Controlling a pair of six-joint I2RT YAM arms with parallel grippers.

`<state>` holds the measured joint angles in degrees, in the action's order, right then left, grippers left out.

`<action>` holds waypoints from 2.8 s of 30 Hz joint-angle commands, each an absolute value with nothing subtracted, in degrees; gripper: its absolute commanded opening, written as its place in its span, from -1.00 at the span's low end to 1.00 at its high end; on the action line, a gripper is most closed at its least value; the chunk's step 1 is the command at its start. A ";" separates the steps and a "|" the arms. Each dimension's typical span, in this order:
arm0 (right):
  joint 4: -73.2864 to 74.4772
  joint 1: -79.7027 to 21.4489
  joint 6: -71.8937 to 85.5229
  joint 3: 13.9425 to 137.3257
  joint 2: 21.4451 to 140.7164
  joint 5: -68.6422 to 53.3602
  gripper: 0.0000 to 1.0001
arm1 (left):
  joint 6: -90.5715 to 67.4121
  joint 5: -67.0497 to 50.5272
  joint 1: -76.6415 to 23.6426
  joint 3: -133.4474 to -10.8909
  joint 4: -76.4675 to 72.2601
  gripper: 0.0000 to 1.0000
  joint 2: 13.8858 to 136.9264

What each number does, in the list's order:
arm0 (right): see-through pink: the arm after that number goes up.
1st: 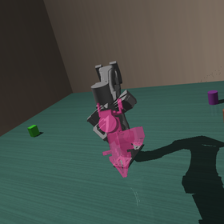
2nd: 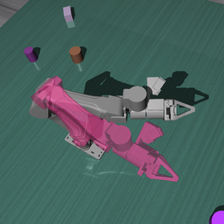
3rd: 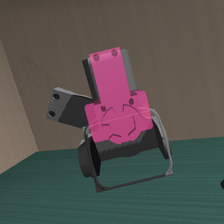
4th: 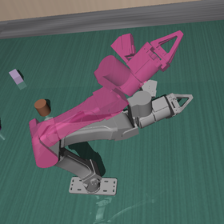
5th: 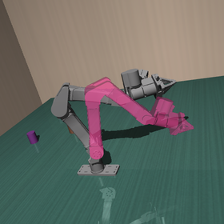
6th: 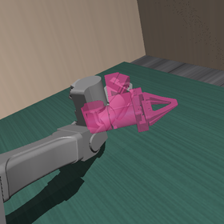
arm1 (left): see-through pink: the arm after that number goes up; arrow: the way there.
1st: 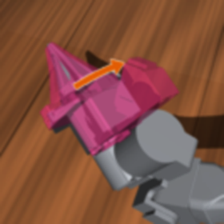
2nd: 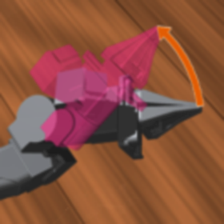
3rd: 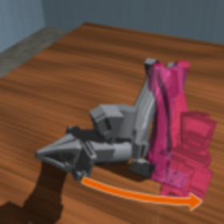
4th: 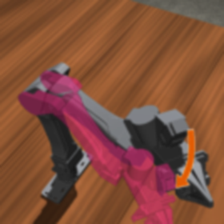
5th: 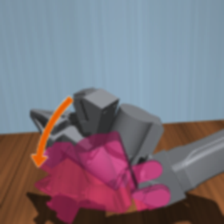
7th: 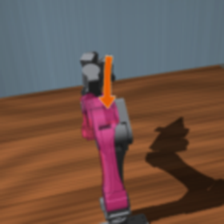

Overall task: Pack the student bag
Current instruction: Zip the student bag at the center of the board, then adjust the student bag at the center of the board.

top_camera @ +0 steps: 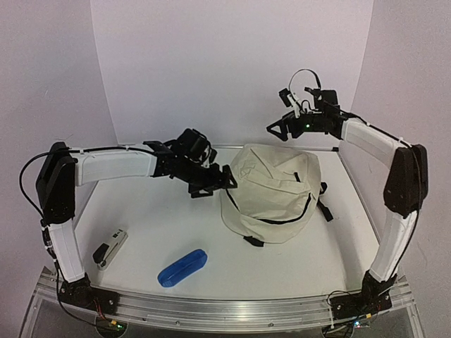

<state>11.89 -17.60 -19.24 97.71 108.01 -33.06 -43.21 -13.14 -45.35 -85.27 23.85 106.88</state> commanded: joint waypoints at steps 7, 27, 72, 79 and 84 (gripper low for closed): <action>30.34 -7.15 -19.53 121.35 131.47 -37.71 0.97 | -44.87 -19.54 -49.93 -91.68 26.97 0.49 118.60; 59.73 -8.88 -37.02 86.24 114.04 -50.63 0.76 | -34.18 -14.83 -30.85 -118.10 34.58 -0.97 133.86; 54.15 -28.63 -43.86 77.22 107.41 -42.02 -0.17 | -44.88 -7.46 -36.77 -101.15 33.56 -0.62 122.68; 59.60 -29.45 -44.05 88.88 106.36 -44.18 0.00 | -42.65 -6.38 -36.09 -100.03 32.24 -0.52 119.67; 58.23 -29.46 -41.64 99.86 107.99 -42.92 0.05 | -43.35 -5.24 -35.95 -97.16 33.87 -0.08 116.29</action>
<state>56.31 -29.10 -43.62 91.35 107.02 -43.32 -43.62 -7.66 -36.59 -98.29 33.89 122.34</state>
